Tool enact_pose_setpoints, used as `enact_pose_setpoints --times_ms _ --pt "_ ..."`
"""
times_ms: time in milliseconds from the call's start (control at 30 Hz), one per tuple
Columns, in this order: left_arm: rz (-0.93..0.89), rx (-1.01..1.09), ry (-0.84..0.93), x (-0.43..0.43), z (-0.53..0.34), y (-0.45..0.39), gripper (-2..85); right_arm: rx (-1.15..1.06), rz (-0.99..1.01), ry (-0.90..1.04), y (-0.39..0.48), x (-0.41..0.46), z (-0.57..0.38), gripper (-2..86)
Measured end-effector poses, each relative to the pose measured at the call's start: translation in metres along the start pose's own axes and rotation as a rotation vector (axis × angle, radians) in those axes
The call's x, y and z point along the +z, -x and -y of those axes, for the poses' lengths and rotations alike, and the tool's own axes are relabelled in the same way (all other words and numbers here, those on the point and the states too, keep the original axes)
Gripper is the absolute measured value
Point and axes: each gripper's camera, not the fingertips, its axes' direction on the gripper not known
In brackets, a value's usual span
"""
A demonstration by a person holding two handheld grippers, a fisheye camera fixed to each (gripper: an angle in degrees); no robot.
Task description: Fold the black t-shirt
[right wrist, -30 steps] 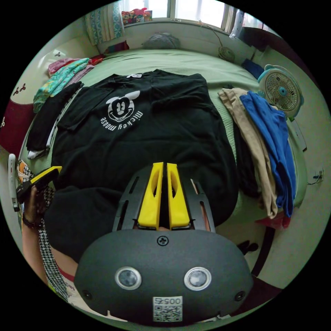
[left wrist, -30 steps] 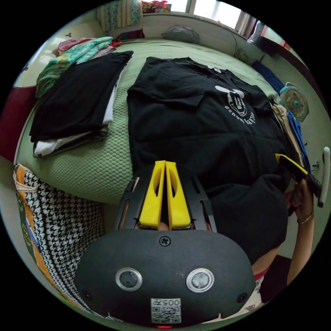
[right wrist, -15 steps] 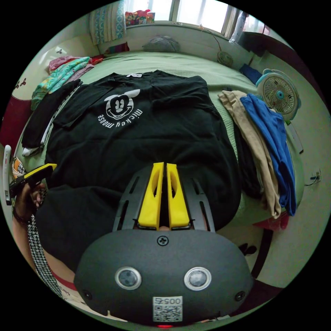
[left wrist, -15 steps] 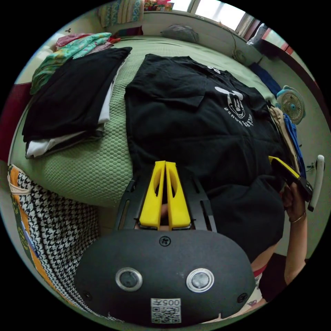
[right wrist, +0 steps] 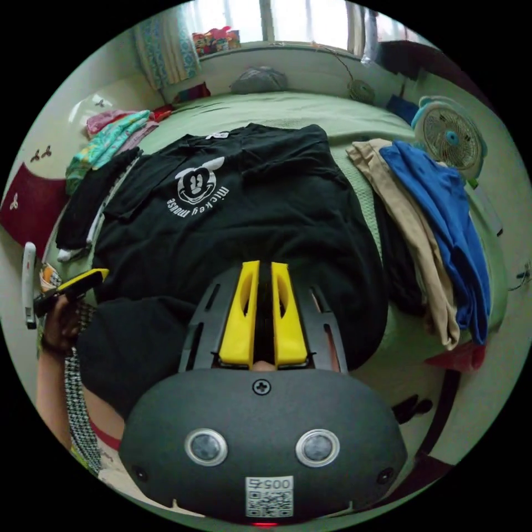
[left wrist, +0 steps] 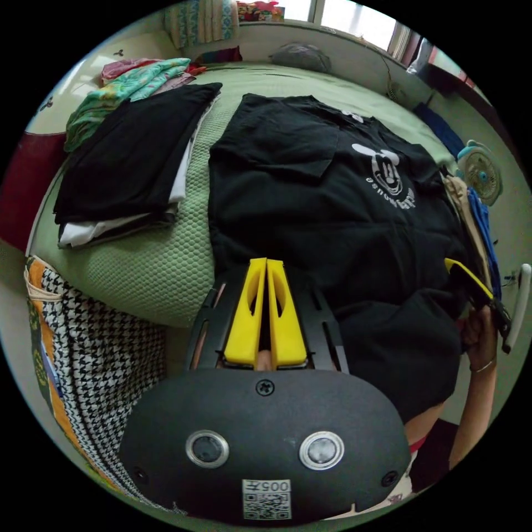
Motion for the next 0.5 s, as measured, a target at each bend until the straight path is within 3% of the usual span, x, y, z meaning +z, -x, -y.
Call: enact_pose_setpoints --times_ms 300,500 --pt "0.037 -0.014 0.035 -0.02 -0.037 0.045 8.3 0.052 -0.127 -0.064 -0.049 -0.056 -0.039 8.0" --pt "0.045 -0.006 -0.06 -0.024 -0.057 0.056 11.7 0.146 -0.187 -0.019 -0.075 -0.059 -0.058 7.8"
